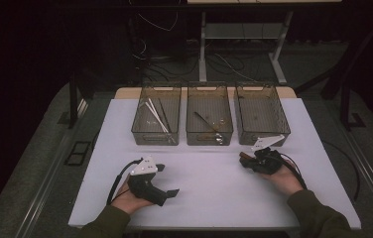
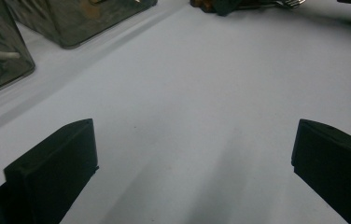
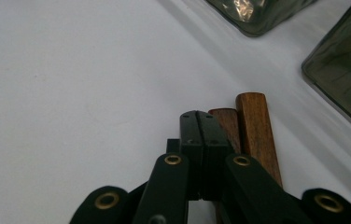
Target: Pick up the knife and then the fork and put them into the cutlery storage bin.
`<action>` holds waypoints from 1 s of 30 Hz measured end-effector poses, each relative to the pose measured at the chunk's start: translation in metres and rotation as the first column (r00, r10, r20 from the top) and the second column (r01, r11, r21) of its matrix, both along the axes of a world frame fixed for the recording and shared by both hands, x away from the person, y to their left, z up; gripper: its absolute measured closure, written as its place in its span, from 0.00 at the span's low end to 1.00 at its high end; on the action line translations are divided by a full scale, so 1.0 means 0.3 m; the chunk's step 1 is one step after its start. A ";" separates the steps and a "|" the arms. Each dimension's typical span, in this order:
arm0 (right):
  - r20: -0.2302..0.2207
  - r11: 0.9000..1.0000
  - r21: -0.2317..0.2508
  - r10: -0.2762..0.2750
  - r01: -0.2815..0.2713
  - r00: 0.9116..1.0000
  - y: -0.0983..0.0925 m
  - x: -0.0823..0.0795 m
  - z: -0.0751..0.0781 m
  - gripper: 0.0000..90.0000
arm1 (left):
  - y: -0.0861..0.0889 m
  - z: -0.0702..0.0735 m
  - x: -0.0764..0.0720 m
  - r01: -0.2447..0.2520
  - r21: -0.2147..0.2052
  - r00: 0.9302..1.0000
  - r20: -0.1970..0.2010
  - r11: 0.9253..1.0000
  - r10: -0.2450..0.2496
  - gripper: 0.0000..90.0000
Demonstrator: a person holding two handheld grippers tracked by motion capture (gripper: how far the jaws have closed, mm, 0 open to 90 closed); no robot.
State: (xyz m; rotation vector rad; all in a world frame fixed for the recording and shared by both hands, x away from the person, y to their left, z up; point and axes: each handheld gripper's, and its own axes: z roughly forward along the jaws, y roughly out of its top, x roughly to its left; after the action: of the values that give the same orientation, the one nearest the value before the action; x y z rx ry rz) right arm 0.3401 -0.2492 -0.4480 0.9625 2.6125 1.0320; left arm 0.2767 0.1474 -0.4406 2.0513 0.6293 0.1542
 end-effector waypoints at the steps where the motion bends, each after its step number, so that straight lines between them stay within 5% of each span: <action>1: -0.001 1.000 0.001 -0.004 0.004 1.000 0.000 -0.001 0.001 1.00 | 0.001 -0.001 -0.001 -0.001 -0.002 1.000 -0.002 1.000 0.001 0.00; 5: 0.001 0.998 0.062 -0.002 0.002 1.000 -0.019 -0.007 0.026 1.00 | 0.005 -0.001 0.000 -0.001 0.016 1.000 0.003 1.000 0.001 0.00; 11: 0.011 0.994 0.105 -0.011 0.010 1.000 -0.093 -0.031 0.097 0.82 | 0.028 0.000 0.002 -0.008 0.023 1.000 0.004 1.000 0.008 0.00; 20: 0.007 0.996 0.029 -0.081 0.081 0.997 -0.244 -0.048 0.109 0.76 | 0.034 -0.001 0.006 -0.007 0.026 1.000 0.002 1.000 0.007 0.00; 30: -0.035 0.998 -0.025 -0.054 0.053 0.998 -0.223 -0.019 0.062 0.77 | 0.031 -0.002 0.006 -0.003 0.029 1.000 0.002 1.000 0.003 0.00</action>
State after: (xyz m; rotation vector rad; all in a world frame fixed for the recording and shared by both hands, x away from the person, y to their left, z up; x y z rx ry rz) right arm 0.3345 -0.3162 -0.4294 1.0485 2.6058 0.9777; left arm 0.2785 0.1569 -0.4413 2.0783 0.6326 0.1677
